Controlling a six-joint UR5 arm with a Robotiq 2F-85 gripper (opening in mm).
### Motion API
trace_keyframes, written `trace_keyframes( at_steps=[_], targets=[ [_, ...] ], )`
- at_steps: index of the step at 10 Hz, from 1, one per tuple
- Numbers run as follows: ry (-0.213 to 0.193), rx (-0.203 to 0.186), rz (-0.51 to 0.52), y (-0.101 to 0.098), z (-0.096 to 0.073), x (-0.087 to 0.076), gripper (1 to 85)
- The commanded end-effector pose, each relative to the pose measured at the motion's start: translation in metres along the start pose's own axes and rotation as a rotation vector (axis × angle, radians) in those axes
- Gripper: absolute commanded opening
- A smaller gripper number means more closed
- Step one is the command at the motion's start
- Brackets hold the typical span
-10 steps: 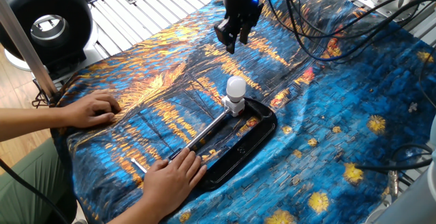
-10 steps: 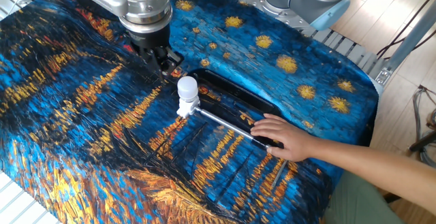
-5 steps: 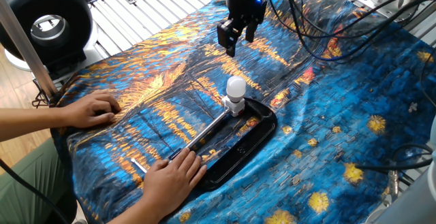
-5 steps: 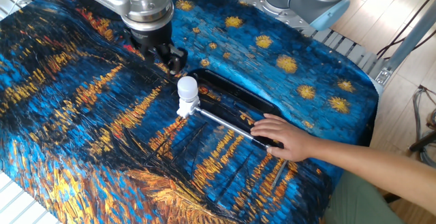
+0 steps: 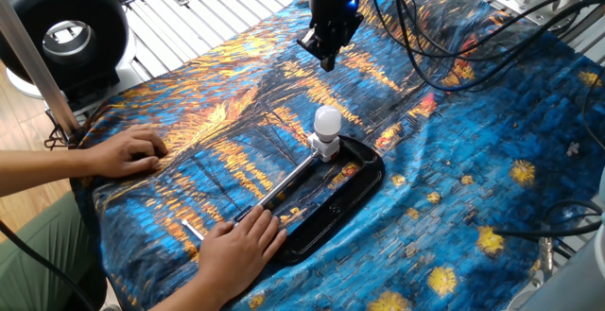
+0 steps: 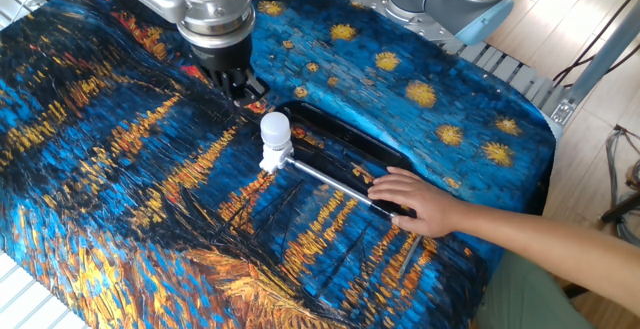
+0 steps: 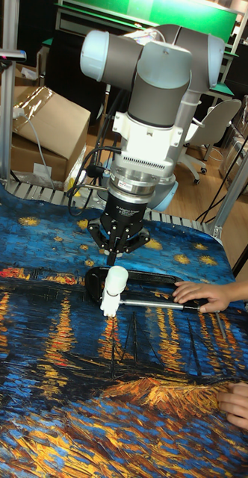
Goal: Take out the light bulb by rotating it
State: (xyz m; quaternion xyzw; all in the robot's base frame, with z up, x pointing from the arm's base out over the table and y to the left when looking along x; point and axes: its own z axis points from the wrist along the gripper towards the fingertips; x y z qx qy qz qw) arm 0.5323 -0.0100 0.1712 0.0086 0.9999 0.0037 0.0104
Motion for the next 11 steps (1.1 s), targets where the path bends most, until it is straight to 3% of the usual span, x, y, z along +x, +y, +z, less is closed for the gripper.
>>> trace_keyframes(
  at_steps=[1, 11],
  targets=[
    [-0.012, -0.031, 0.021, 0.0073, 0.0001, -0.0033, 1.0],
    [-0.039, -0.038, 0.024, 0.0092, 0.0005, -0.0108, 1.0]
  ],
)
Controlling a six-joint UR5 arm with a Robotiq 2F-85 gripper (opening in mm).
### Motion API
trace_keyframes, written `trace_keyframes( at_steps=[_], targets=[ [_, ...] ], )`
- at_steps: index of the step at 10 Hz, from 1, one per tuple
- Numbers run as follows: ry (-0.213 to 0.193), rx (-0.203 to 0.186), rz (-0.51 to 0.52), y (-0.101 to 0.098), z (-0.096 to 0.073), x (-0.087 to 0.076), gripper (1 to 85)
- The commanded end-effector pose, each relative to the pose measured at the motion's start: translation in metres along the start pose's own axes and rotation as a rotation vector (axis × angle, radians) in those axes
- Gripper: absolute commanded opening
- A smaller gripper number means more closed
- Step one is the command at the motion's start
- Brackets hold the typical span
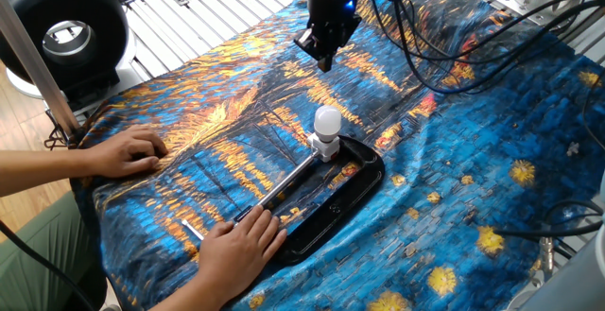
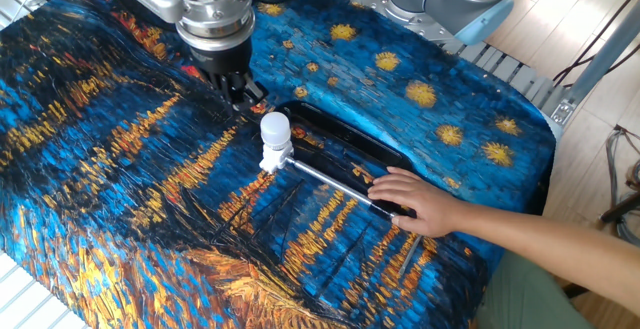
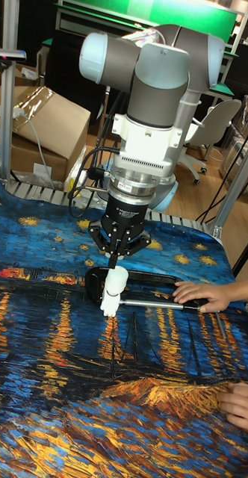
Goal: Take out the light bulb by rotating it
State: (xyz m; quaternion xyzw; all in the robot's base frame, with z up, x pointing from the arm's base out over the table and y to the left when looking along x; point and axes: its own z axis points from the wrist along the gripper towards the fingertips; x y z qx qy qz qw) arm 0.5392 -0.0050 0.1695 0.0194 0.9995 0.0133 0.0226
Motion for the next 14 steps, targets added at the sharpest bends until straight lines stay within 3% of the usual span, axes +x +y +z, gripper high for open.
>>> trace_keyframes(
  at_steps=[1, 7, 12, 14],
  targets=[
    [-0.016, -0.02, 0.0, 0.0047, -0.0013, -0.0043, 1.0],
    [-0.039, 0.008, -0.083, -0.0023, -0.0014, -0.0104, 1.0],
    [-0.048, -0.004, -0.104, 0.001, -0.0015, -0.0126, 1.0],
    [-0.032, -0.009, -0.093, 0.002, -0.0013, -0.0082, 1.0]
  ],
)
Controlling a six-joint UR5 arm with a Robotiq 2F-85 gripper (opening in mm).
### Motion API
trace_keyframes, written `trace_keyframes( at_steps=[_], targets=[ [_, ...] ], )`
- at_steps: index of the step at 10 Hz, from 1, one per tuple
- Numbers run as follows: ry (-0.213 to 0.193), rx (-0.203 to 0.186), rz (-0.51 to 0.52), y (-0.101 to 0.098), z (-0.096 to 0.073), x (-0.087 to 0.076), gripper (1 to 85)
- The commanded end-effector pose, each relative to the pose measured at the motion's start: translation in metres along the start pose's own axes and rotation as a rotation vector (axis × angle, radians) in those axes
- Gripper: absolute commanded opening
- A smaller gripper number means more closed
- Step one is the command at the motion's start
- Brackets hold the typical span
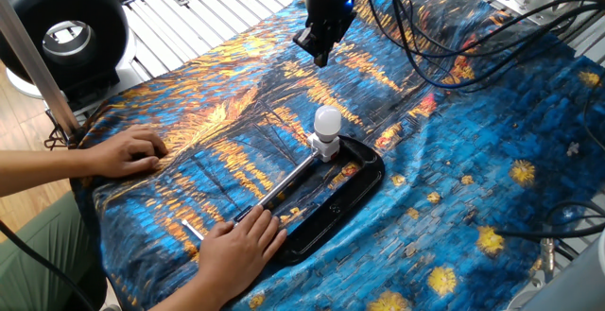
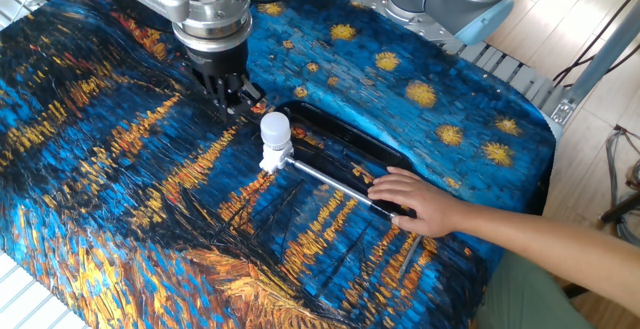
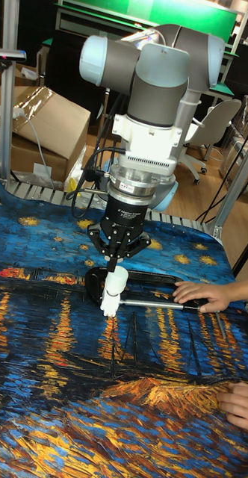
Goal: Take out the light bulb by rotating it
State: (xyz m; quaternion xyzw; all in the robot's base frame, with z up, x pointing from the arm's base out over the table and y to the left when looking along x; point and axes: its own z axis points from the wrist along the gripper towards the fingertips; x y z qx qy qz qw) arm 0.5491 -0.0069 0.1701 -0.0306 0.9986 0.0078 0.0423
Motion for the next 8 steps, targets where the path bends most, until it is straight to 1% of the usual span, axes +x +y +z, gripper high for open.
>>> trace_keyframes(
  at_steps=[1, 2, 3, 4, 5, 6, 7, 8],
  targets=[
    [0.009, -0.009, 0.021, 0.002, -0.001, 0.002, 1.0],
    [0.006, -0.008, 0.029, 0.001, -0.001, 0.001, 2.7],
    [0.009, -0.008, 0.046, 0.007, -0.002, 0.009, 2.7],
    [0.003, -0.017, 0.048, 0.014, -0.003, 0.015, 6.3],
    [-0.011, -0.037, 0.038, 0.019, -0.004, 0.02, 13.0],
    [-0.033, -0.053, 0.018, 0.024, -0.005, 0.024, 25.0],
    [-0.043, -0.059, 0.022, 0.029, -0.004, 0.031, 29.3],
    [-0.05, -0.06, 0.025, 0.035, -0.001, 0.039, 31.3]
  ],
)
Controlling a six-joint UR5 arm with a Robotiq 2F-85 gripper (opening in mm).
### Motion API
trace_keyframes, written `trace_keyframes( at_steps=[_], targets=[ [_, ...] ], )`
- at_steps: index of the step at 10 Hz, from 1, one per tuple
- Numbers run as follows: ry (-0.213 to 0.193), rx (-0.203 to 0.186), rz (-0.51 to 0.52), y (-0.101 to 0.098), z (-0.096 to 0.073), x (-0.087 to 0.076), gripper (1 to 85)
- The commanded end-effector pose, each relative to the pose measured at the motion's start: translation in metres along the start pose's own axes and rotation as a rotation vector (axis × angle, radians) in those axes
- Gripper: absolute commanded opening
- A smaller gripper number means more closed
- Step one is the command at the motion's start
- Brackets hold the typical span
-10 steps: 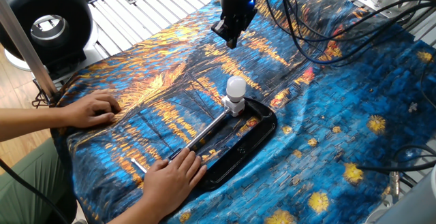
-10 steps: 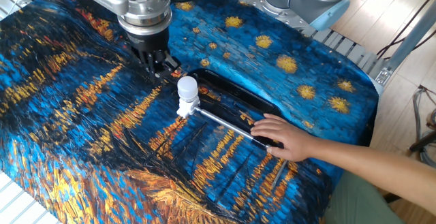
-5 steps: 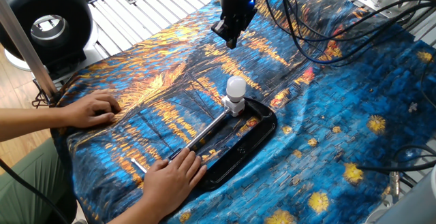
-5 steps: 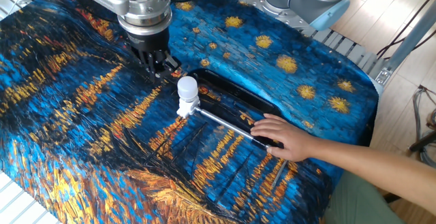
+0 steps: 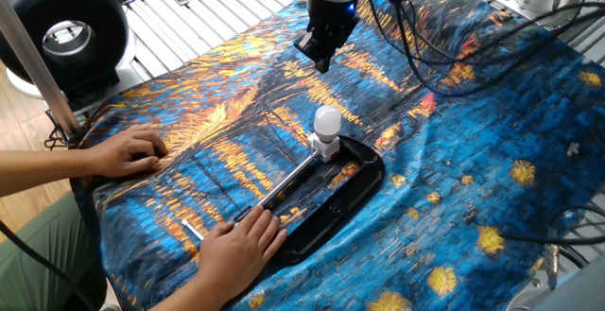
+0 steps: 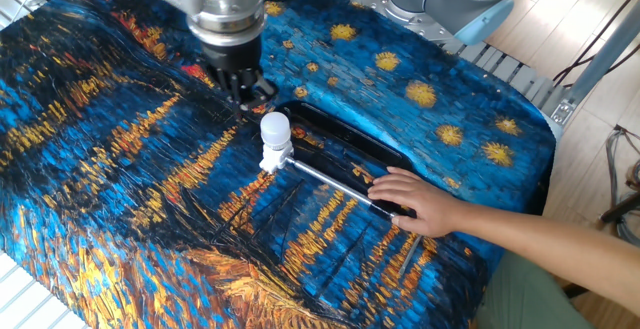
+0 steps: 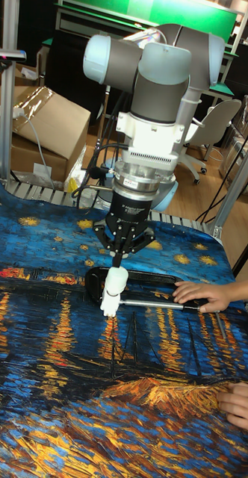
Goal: Take out the light bulb by rotating it
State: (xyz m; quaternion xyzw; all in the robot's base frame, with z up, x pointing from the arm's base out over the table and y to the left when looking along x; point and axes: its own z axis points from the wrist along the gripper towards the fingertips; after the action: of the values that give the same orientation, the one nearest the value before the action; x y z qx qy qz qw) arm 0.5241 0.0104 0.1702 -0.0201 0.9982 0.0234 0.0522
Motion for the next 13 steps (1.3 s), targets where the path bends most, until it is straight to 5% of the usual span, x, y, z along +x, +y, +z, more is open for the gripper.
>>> trace_keyframes(
  at_steps=[1, 4, 9, 13],
  targets=[
    [-0.029, -0.035, 0.014, 0.021, 0.003, 0.023, 32.3],
    [-0.038, -0.033, 0.004, 0.024, 0.004, 0.037, 33.7],
    [0.041, 0.002, -0.091, 0.015, 0.004, 0.058, 43.7],
    [0.039, 0.0, -0.105, 0.014, 0.01, 0.063, 47.3]
  ],
)
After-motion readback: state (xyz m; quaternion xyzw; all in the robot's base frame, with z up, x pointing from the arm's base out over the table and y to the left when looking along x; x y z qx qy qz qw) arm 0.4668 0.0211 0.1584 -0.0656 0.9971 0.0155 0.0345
